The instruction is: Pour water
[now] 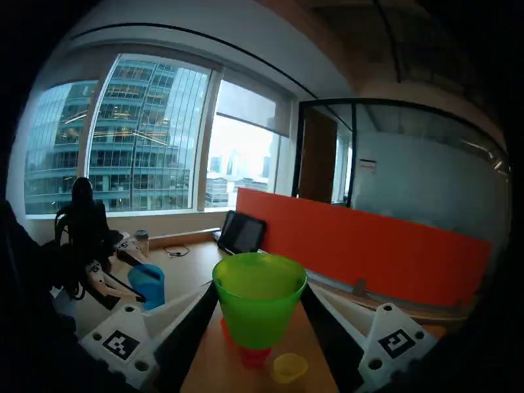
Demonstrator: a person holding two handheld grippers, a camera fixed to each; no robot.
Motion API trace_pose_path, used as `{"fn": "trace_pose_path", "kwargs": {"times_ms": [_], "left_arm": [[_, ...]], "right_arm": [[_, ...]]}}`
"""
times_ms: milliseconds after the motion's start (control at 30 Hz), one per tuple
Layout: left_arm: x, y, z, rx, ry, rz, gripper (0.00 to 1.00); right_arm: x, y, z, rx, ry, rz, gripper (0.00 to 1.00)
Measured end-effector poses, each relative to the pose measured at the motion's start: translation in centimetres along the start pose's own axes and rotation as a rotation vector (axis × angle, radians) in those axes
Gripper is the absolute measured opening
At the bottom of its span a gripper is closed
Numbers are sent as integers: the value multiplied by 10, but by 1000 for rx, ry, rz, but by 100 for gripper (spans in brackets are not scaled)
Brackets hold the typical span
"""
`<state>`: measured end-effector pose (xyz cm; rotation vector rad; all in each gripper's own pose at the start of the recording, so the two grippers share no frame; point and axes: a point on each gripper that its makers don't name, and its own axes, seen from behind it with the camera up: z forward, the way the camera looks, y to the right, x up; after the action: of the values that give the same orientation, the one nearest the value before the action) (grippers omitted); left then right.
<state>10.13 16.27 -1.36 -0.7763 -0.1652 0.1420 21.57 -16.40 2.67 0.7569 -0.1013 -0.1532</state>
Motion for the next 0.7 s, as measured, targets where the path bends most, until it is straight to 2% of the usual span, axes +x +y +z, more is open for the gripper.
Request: {"fn": "trace_pose_path", "kwargs": {"times_ms": [700], "left_arm": [[-65,12,9,-48,-186,-2,85]], "right_arm": [[-83,-8,2,53,-130,56,91]]}}
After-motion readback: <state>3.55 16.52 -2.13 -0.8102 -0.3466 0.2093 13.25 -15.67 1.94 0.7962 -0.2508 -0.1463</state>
